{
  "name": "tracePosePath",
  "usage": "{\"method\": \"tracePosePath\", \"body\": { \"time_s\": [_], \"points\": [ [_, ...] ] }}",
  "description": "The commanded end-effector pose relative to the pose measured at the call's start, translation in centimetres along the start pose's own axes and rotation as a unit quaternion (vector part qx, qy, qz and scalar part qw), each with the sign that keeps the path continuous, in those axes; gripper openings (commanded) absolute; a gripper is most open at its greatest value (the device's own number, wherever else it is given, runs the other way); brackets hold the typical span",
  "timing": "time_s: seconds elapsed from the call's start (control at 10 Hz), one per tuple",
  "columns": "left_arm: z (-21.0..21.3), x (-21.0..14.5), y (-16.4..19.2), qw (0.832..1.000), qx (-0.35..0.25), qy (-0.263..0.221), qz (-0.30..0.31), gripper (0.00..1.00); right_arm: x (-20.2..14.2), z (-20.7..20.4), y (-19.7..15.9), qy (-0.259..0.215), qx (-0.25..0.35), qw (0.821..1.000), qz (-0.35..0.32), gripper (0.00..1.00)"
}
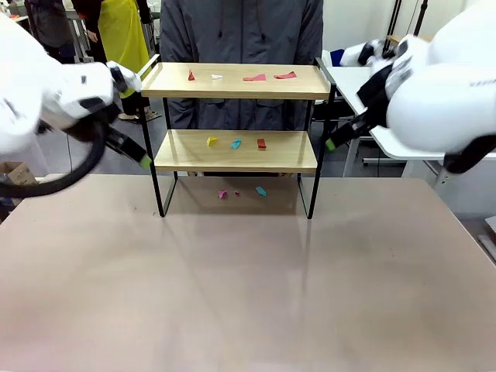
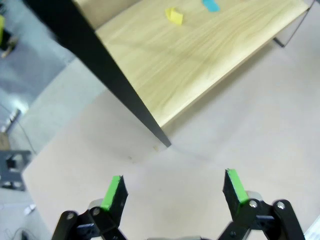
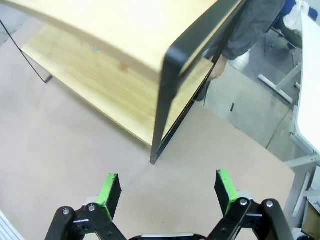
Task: Clean the shelf.
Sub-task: Pick up the Duster handed by the human.
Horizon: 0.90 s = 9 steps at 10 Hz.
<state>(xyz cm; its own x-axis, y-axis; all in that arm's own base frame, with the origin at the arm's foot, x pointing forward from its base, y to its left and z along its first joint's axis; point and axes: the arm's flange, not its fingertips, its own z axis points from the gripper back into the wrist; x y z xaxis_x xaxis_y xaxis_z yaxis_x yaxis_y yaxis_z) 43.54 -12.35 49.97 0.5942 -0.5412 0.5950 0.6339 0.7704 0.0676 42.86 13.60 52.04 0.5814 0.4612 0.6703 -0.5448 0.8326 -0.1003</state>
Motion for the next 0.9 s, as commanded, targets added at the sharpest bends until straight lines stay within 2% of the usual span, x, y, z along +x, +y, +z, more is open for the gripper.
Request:
{"method": "tracePosePath", "body": {
  "time_s": [0.0,0.1,0.3,0.4,0.5,0.8],
  "points": [
    [2.2,-0.4,5.3,0.998,-0.061,-0.015,-0.015,1.0,-1.1,2.3,-3.7,-0.028,0.06,0.997,0.033,1.0],
    [3.0,-0.7,7.4,0.991,-0.115,-0.033,-0.053,1.0,-1.7,3.2,-6.0,-0.039,0.064,0.996,0.039,1.0],
    [3.1,-2.9,11.9,0.979,-0.157,-0.073,-0.109,1.0,-4.5,3.9,-11.4,-0.066,0.082,0.993,0.051,1.0],
    [2.7,-4.3,13.9,0.977,-0.158,-0.097,-0.104,1.0,-6.3,3.8,-13.8,-0.082,0.098,0.99,0.054,1.0],
    [2.1,-5.9,15.6,0.967,-0.189,-0.13,-0.115,1.0,-8.1,3.5,-16.0,-0.099,0.118,0.987,0.049,1.0],
    [0.0,-10.4,18.9,0.957,-0.2,-0.176,-0.113,1.0,-12.9,1.7,-20.5,-0.14,0.149,0.978,0.03,1.0]
  ]
}}
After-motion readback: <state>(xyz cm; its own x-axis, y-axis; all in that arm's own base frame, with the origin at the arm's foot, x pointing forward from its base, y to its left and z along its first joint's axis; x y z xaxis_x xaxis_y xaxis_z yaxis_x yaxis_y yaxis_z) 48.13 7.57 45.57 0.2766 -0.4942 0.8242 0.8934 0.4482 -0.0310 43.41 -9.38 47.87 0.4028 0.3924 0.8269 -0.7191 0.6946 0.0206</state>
